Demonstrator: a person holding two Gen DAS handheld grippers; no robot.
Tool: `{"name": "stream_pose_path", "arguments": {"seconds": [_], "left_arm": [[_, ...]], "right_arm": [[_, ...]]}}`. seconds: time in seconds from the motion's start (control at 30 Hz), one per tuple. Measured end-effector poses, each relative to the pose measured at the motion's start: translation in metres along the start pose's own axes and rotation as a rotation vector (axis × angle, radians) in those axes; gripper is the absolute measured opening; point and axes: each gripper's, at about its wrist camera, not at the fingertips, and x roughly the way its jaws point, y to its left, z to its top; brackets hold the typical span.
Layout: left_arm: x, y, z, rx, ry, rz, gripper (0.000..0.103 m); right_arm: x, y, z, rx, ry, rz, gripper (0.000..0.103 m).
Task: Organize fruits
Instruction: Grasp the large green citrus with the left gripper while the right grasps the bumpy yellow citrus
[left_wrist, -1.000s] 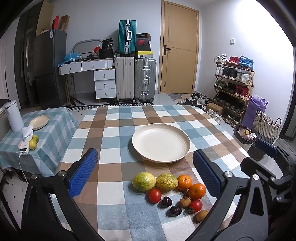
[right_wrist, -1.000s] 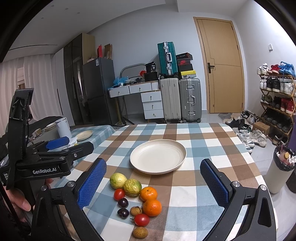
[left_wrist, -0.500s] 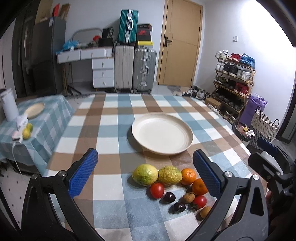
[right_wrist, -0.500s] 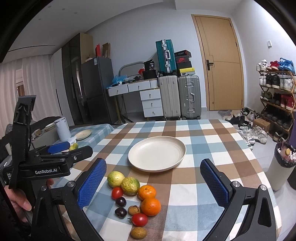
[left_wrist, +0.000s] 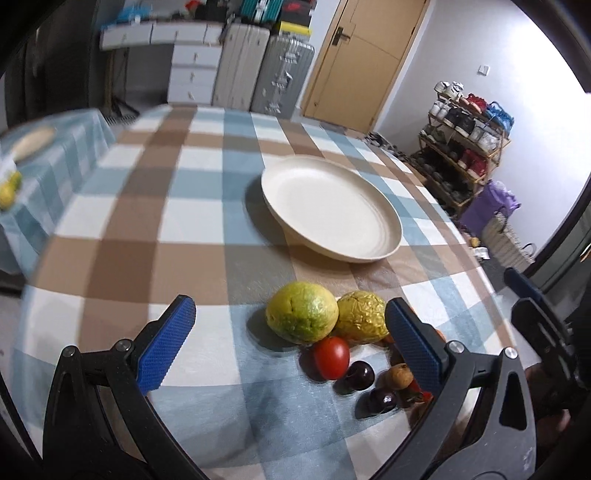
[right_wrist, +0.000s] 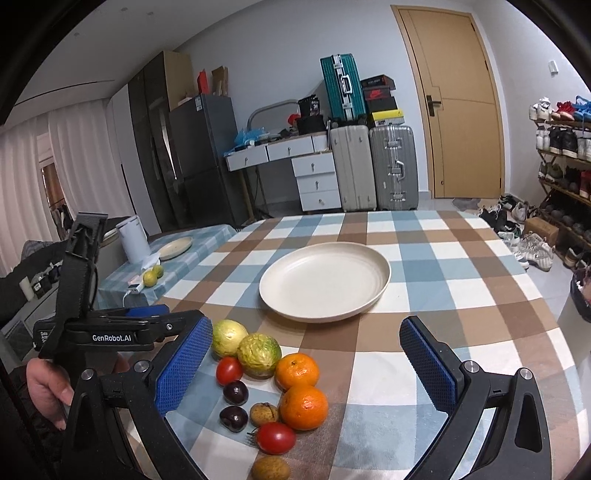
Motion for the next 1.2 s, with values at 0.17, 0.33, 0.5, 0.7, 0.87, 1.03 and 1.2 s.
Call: {"name": "stream_pose_path", "arguments": {"seconds": [0.17,0.33,0.5,0.7,0.87,1.03,1.2], "left_arm": [[0.031,0.011,0.000,-0.112,0.067,-0.148,0.097],[0.047,0.017,0.003,-0.161,0.087,-0.238,0.091],[0.065,0.024,0.007,-0.169,0.122,-0.292,0.074],[0.080,0.028,0.011,-0.185,0.133,-0.327,0.048],[0.087,0.027,0.019,-0.200,0.124,-0.345,0.048],[0.085,0.024,0.024,-0.200,0.103,-0.358,0.047],[0.083,0.029,0.028,-0.204,0.085,-0.369,0.047]], "right_arm": [[0.014,-0.003,0.000,0.007,0.028,0.012,0.103],[0.023,-0.006,0.001,0.019,0.040,0.019,0.103],[0.030,-0.008,0.000,0.027,0.054,0.024,0.103],[0.032,-0.009,0.000,0.028,0.064,0.034,0.103],[0.034,-0.008,-0.001,0.027,0.068,0.037,0.103],[0.036,-0.005,0.000,0.016,0.077,0.039,0.103],[0.043,-0.002,0.003,0.001,0.098,0.047,0.103]]}}
